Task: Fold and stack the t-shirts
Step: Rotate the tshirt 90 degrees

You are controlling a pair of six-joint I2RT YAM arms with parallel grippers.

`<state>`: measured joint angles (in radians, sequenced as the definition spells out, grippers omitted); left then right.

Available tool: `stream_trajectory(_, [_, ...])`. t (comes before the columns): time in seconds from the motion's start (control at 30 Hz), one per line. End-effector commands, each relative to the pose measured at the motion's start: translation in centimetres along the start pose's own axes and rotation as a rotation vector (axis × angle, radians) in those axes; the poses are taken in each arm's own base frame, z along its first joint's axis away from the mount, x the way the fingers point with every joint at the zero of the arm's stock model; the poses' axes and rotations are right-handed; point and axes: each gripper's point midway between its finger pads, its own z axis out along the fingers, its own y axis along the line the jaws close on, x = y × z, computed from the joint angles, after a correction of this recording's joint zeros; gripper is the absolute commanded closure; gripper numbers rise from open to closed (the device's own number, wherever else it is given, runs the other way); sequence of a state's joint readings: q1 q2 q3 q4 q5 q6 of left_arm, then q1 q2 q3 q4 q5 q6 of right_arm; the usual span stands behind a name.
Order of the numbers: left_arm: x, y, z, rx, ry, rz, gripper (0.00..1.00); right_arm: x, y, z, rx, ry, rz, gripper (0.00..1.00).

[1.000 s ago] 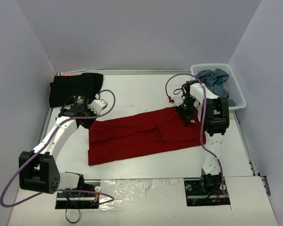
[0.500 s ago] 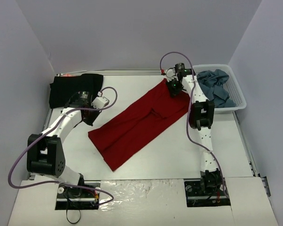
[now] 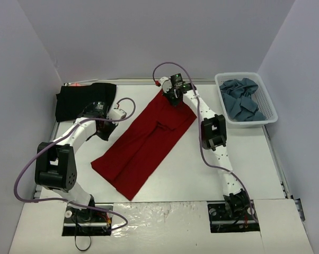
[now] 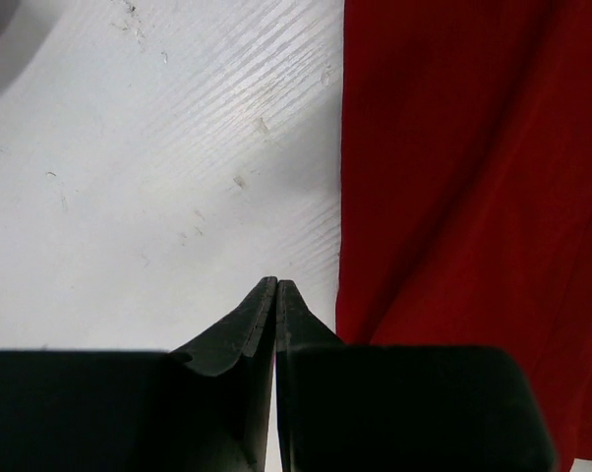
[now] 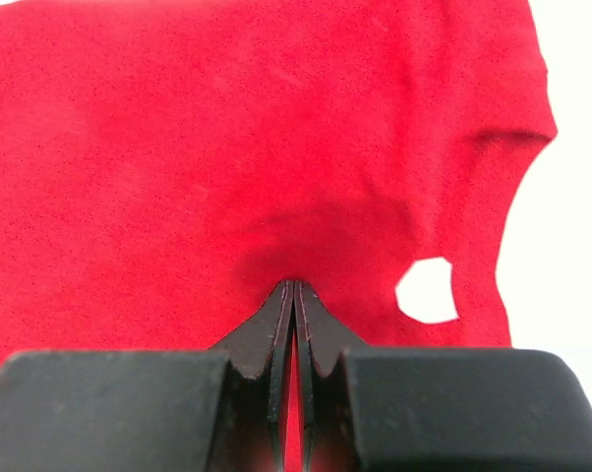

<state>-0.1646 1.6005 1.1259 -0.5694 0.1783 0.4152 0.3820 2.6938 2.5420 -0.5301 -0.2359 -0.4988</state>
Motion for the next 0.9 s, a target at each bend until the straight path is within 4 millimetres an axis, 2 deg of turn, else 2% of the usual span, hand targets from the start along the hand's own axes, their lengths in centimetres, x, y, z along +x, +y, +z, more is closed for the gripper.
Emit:
stream_trajectory(0.0, [-2.3, 0.9, -2.3, -0.052, -0.085, -0.010, 0.98, -2.7, -5.3, -5.5, 0.181, -0.054, -0.016, 1.00])
stream_trajectory(0.03, [-2.4, 0.7, -2.5, -0.046, -0.097, -0.006, 0.98, -2.5, -5.3, -5.8, 0.194, -0.046, -0.015, 1.00])
stream_trajectory(0.07, [-2.5, 0.4, -2.5, -0.032, -0.105, 0.002, 0.98, -3.8, -5.8, -8.0, 0.218, -0.077, -0.018, 1.00])
stream_trajectory(0.13, [-2.6, -0.5, -2.7, -0.003, -0.121, 0.033, 0.98, -4.3, -5.8, -9.8, 0.230, -0.087, 0.001, 1.00])
stream_trajectory(0.17, [-2.4, -1.2, -2.5, 0.009, -0.116, 0.051, 0.98, -4.3, -5.7, -11.5, 0.244, -0.086, 0.010, 1.00])
stream_trajectory(0.23, [-2.4, -2.3, -2.6, 0.046, -0.128, 0.090, 0.98, -3.8, -5.6, -13.2, 0.262, -0.075, 0.045, 1.00])
stream_trajectory(0.27, [-2.1, -2.9, -2.6, 0.067, -0.125, 0.103, 0.98, -3.0, -5.4, -14.8, 0.279, -0.056, 0.061, 1.00])
stream_trajectory(0.33, [-1.8, -4.0, -2.7, 0.112, -0.127, 0.145, 0.97, -1.4, -5.2, -16.4, 0.284, -0.029, 0.086, 1.00])
stream_trajectory(0.37, [-1.4, -4.6, -2.4, 0.126, -0.117, 0.160, 0.98, 0.1, -4.5, -18.0, 0.279, -0.006, 0.096, 1.00])
stream_trajectory(0.43, [-0.7, -5.2, -2.1, 0.146, -0.094, 0.209, 0.98, 2.0, -4.0, -19.6, 0.268, 0.018, 0.123, 1.00])
stream_trajectory(0.47, [-0.3, -5.5, -1.9, 0.156, -0.081, 0.227, 0.98, 2.4, -4.3, -22.0, 0.285, 0.002, 0.138, 1.00])
stream_trajectory(0.5, [0.2, -5.7, -1.6, 0.165, -0.063, 0.256, 0.98, 4.7, -3.4, -22.0, 0.262, 0.049, 0.155, 1.00])
stream_trajectory(0.53, [0.6, -5.8, -1.3, 0.170, -0.045, 0.267, 0.98, 5.7, -3.0, -22.8, 0.253, 0.064, 0.166, 1.00])
stream_trajectory(0.57, [1.0, -5.9, -1.0, 0.173, -0.032, 0.280, 0.98, 6.1, -3.3, -25.0, 0.274, 0.048, 0.179, 1.00])
stream_trajectory(0.6, [1.3, -6.0, -0.8, 0.179, -0.022, 0.304, 0.98, 8.2, -2.5, -25.0, 0.263, 0.091, 0.197, 1.00])
stream_trajectory(0.63, [1.6, -6.1, -0.4, 0.185, -0.007, 0.313, 0.98, 9.0, -2.2, -25.7, 0.262, 0.097, 0.211, 1.00])
stream_trajectory(0.67, [1.8, -6.2, -0.2, 0.194, -0.002, 0.321, 0.98, 9.1, -2.0, -27.4, 0.279, 0.076, 0.213, 1.00])
stream_trajectory(0.7, [2.1, -6.4, 0.1, 0.205, 0.008, 0.340, 0.98, 11.0, -1.3, -27.3, 0.275, 0.114, 0.224, 1.00])
stream_trajectory(0.77, [2.3, -6.7, 0.4, 0.216, 0.015, 0.353, 0.98, 11.6, -0.7, -28.9, 0.291, 0.098, 0.236, 1.00])
stream_trajectory(0.87, [2.8, -7.5, 1.0, 0.247, 0.031, 0.384, 0.98, 13.3, 0.1, -29.4, 0.300, 0.120, 0.258, 1.00])
